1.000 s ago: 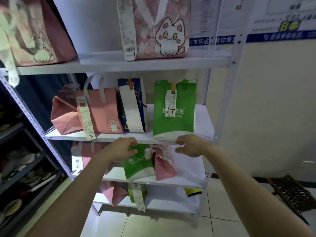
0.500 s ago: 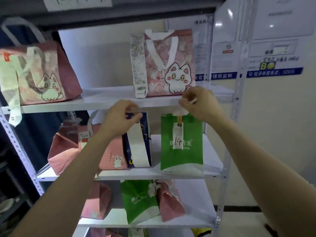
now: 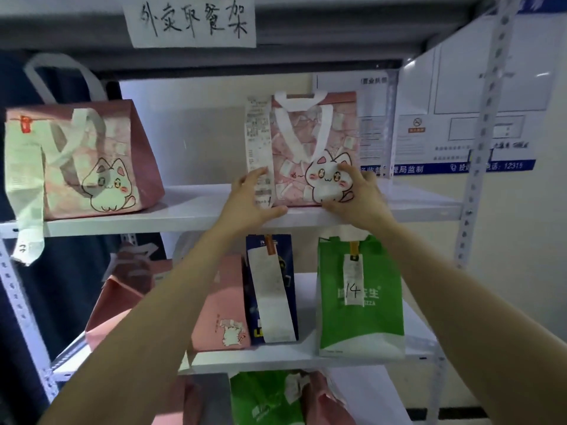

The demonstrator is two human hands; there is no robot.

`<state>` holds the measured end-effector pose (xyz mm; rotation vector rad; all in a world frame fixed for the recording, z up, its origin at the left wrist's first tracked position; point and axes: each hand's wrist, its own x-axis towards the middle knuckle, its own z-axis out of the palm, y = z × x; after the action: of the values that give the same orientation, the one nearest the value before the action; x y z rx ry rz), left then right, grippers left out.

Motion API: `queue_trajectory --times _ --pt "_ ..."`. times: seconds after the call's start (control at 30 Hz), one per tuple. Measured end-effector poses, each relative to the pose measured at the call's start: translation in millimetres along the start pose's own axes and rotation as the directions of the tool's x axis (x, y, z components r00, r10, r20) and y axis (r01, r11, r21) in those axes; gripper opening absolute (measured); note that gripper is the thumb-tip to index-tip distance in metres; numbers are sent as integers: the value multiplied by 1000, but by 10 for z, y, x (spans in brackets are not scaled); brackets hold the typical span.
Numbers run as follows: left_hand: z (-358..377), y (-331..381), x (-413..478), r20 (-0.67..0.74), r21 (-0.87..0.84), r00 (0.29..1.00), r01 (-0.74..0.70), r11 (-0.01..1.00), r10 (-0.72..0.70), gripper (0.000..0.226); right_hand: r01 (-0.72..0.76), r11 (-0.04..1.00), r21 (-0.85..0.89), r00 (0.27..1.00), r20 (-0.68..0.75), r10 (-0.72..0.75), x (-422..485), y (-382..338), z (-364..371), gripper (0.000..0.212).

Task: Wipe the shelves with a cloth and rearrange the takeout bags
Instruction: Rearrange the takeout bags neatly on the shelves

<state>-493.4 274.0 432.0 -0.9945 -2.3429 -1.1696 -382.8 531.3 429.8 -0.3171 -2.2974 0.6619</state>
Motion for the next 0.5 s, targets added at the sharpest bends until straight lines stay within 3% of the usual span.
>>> queue_trajectory --times 0.27,0.5 --pt "-1120 -968 -291 -143 110 982 143 984 -127 103 211 976 47 969 118 -216 47 -1199 970 82" --pt "-1227 -1355 -388 -176 130 982 96 987 -73 97 273 962 9 960 58 -273 33 -1245 1331 67"
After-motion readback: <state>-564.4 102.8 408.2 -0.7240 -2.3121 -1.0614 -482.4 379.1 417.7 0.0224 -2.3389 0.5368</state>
